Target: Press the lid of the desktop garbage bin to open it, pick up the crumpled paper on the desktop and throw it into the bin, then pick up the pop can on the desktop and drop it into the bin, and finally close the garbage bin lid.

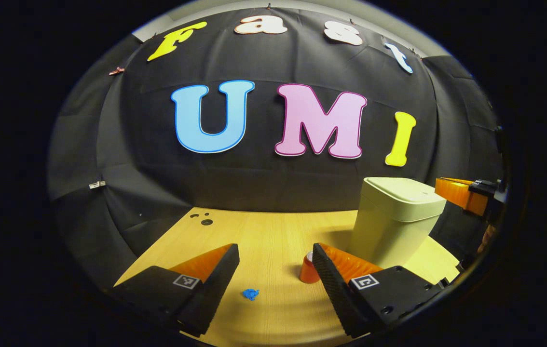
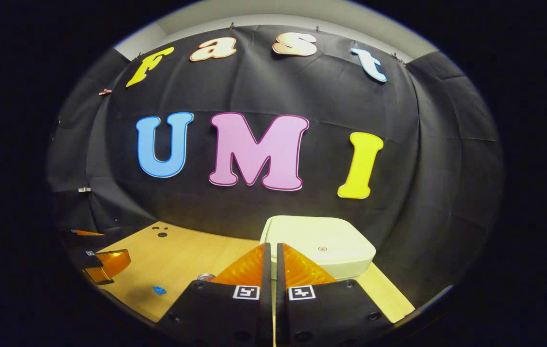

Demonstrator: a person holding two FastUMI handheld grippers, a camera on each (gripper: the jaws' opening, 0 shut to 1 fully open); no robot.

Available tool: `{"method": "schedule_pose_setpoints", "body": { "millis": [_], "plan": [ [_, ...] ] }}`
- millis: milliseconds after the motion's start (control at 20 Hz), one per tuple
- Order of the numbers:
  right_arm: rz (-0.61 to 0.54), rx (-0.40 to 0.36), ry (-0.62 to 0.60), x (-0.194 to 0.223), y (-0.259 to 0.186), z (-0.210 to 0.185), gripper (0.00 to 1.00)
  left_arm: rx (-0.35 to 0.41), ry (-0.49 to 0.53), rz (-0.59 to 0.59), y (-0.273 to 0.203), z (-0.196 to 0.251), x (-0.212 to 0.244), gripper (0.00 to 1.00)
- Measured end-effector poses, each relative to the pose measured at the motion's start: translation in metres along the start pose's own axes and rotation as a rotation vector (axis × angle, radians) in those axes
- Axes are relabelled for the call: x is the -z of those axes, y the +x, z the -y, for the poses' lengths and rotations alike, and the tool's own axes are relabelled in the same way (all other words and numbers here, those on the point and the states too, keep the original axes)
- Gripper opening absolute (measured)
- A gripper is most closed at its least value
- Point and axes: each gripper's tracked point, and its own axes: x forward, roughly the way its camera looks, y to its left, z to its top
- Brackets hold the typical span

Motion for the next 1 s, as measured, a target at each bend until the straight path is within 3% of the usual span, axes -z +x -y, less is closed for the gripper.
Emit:
{"method": "schedule_pose_setpoints", "body": {
  "millis": [250, 1000],
  "plan": [
    [-0.053, -0.085, 0.039, 0.006, -0.003, -0.014, 0.06, 0.001, 0.001, -0.001, 0.002, -0.001, 0.001, 0.98],
    [-0.017, -0.021, -0.030, -0.026, 0.029, 0.024, 0.05, -0.014, -0.003, -0.030, 0.012, -0.012, 0.011, 0.98]
  ]
}}
